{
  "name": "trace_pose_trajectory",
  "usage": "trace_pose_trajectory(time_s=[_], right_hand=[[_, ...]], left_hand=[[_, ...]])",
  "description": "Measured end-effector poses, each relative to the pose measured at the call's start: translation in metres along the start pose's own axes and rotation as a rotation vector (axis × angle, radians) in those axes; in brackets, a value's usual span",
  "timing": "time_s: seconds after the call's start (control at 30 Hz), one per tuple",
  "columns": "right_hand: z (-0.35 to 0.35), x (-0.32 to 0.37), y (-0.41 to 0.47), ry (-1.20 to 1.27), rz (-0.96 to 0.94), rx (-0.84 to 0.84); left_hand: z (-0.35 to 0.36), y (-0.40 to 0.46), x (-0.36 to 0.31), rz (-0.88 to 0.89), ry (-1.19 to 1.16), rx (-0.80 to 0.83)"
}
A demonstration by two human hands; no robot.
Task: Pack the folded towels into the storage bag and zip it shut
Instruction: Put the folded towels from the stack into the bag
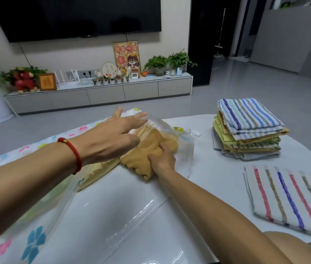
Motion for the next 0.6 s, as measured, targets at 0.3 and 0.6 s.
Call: trace_pose_trajectory(time_s=[0.3, 0.6], right_hand=[[-0.003, 0.005, -0.001, -0.077, -0.085, -0.070], [-0.005, 0.003, -0.025, -0.190, -0.065, -0.023]], left_hand=[[0.001, 0.006, 0.005, -0.056, 0.068, 0.015], [0.016, 0.012, 0.011, -0.051, 0.175, 0.024]])
Point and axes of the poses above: each hand's wrist, its own y-axis towards the middle knuckle, its own z-axis out of the palm, x = y × z, the point moved 2 cm from there along y, towards the middle knuckle, and after that the axes turned 5 degrees about y, right-handed, at the moved point
